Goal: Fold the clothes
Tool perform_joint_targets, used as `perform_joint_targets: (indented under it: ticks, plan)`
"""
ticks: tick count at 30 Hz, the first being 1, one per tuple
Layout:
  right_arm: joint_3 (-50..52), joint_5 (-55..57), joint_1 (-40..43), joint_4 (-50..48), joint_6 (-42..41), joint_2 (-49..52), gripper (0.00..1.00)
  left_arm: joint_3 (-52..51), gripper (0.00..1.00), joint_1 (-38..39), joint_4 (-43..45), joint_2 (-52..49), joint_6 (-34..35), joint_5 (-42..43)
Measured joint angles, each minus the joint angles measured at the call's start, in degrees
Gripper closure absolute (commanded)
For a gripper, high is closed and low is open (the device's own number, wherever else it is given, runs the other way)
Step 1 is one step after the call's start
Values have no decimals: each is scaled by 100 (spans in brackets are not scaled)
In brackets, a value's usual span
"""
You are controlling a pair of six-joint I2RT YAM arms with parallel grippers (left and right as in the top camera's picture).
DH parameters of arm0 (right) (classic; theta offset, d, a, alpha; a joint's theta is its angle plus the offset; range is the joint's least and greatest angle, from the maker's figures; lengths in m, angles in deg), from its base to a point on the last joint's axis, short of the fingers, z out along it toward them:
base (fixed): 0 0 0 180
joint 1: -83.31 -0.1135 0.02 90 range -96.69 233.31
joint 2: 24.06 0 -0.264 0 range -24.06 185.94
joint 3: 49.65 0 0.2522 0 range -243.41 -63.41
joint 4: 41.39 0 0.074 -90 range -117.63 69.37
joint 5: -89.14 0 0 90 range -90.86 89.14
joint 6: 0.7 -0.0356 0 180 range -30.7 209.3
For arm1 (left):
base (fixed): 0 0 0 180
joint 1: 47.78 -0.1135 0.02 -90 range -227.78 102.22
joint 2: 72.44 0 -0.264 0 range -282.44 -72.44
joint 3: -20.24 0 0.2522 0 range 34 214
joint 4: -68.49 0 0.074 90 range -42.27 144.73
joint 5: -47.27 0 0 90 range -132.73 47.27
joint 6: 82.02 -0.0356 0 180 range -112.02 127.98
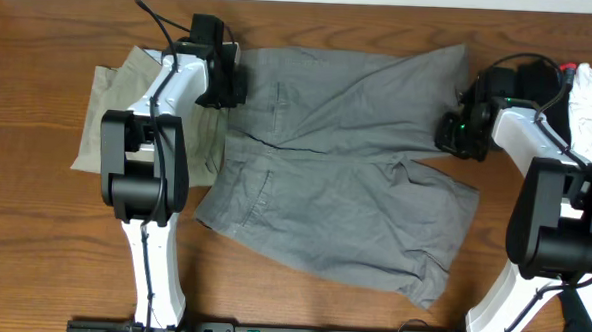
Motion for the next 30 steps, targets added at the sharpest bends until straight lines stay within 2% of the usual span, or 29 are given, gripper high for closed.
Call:
perform_joint_targets:
  ticks: [8,11,12,13,14,18,20,22,26,30]
  plan:
    - [-22,343,793,450,52,-61,82,0,94,79,-11,107,-7,153]
    - [2,254,1056,481,138,-114,71,0,93,111,-15,271,-22,205]
    - [26,216,1137,485,223,-162,64,0,90,118,-20,339,-24,214]
    - [42,142,1193,496,267,-199,60,0,85,120,-31,435,-24,219]
    - [59,74,1241,505,332,-240,55,0,75,120,-50,518,-44,212]
    - [116,-232,1425,601,595,-719,40,0,49,90,-256,1047,-94,129]
    - [116,-363,1473,721,643,-1117,35,0,41,50,-426,1364,-120,87]
    - [116,-485,1480,918,688,-1585,32,0,28,24,-616,1703,-122,39]
    - [114,-656,1480,1320,710,-2476,30,0,25,2,-981,2350,-111,-15]
    - [109,-726,1480,1882,719,-2924,29,24,25,7,-1873,2800,-111,-28]
